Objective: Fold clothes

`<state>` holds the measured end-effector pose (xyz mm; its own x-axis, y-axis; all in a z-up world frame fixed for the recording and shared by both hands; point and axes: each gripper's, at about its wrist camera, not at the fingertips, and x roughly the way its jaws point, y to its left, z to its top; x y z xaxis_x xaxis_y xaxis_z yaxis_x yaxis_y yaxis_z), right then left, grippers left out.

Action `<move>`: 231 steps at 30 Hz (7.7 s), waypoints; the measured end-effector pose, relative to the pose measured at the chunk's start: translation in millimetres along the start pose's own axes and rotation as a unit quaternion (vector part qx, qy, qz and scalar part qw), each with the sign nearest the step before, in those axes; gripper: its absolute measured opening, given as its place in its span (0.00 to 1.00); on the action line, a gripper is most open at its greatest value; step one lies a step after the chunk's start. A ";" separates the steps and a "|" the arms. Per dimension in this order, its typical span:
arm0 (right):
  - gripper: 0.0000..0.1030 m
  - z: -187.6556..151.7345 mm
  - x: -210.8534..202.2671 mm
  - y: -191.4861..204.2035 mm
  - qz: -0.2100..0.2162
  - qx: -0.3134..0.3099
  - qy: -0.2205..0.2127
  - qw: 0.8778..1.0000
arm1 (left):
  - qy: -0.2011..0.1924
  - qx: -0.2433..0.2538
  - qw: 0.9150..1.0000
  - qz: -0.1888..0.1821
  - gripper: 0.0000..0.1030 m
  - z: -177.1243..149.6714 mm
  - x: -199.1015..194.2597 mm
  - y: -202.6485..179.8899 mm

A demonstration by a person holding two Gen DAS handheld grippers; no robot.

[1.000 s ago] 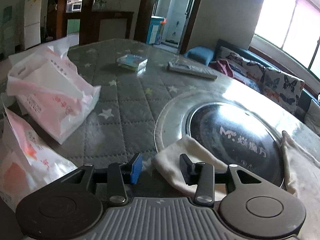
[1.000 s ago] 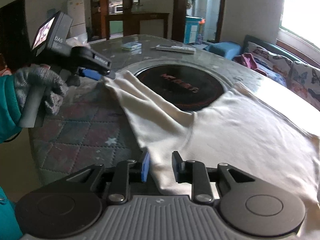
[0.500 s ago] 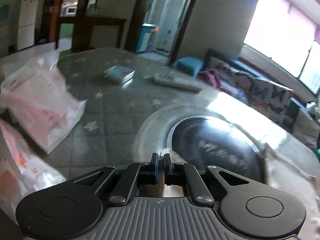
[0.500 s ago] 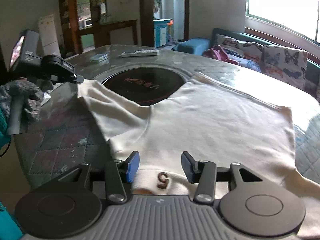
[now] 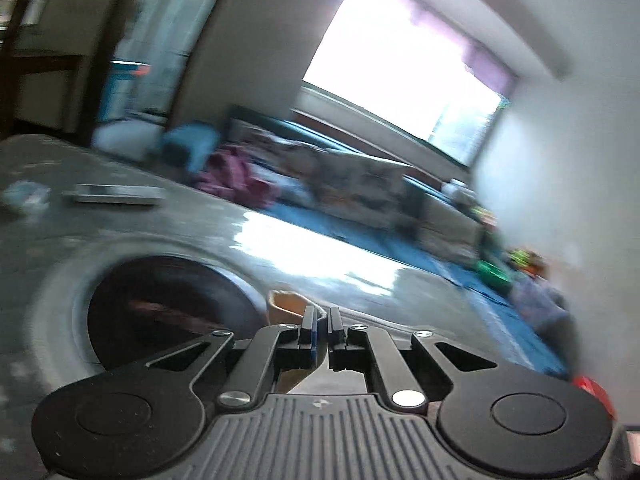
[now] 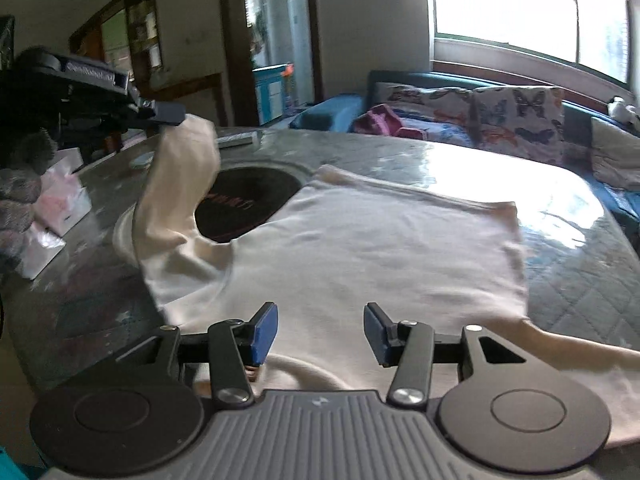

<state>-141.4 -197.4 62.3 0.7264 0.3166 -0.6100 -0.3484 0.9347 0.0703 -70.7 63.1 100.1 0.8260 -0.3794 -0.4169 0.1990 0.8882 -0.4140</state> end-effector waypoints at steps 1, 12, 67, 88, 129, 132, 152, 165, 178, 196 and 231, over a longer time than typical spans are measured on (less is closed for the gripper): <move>0.49 -0.7 -1.9 -3.3 -0.005 0.004 -0.001 1.000 | 0.006 0.004 1.000 -0.014 0.05 -2.7 4.9 -9.7; 0.49 -17.1 -17.8 -34.5 -0.050 0.045 0.000 0.998 | 0.094 0.024 0.986 -0.136 0.05 -50.6 64.7 -72.2; 0.37 -34.0 -9.3 -41.3 -0.072 0.042 0.009 0.996 | 0.134 0.091 0.987 0.013 0.10 -65.7 73.0 36.3; 0.37 -93.0 -79.7 -206.6 -0.298 0.258 0.000 0.919 | 0.117 0.146 0.981 -0.044 0.86 -77.1 60.6 -39.4; 0.04 17.7 -70.4 -99.7 -0.072 0.166 -0.095 0.979 | 0.110 0.121 0.987 0.004 1.00 -74.4 49.9 -14.4; 0.04 35.1 -52.4 -74.6 -0.033 0.142 -0.088 0.985 | 0.101 0.112 0.989 0.011 1.00 -69.7 45.7 -7.2; 0.19 31.4 8.4 6.7 0.052 0.060 -0.030 0.996 | 0.083 0.083 0.993 0.035 1.00 -57.0 37.4 18.1; 0.30 -34.6 -44.4 -64.5 -0.086 0.084 0.015 0.993 | 0.104 0.175 0.979 0.008 0.78 -81.1 57.3 -25.9; 0.30 -65.8 -53.0 -82.8 -0.103 0.120 0.024 0.987 | 0.137 0.217 0.966 0.014 0.20 -97.4 79.5 -37.0; 0.04 -60.3 -65.1 -66.8 -0.114 0.086 -0.001 0.990 | 0.086 0.184 0.979 -0.016 0.02 -63.5 44.6 -31.8; 0.11 -7.4 8.0 -87.3 -0.043 0.095 0.028 0.994 | 0.133 0.210 0.969 -0.011 0.27 -81.5 71.5 -21.7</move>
<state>-109.6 -277.6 45.4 0.7133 0.2296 -0.6622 -0.1647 0.9733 0.1601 -58.9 -4.4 13.4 0.6643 -0.4039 -0.6290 0.4588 0.8846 -0.0835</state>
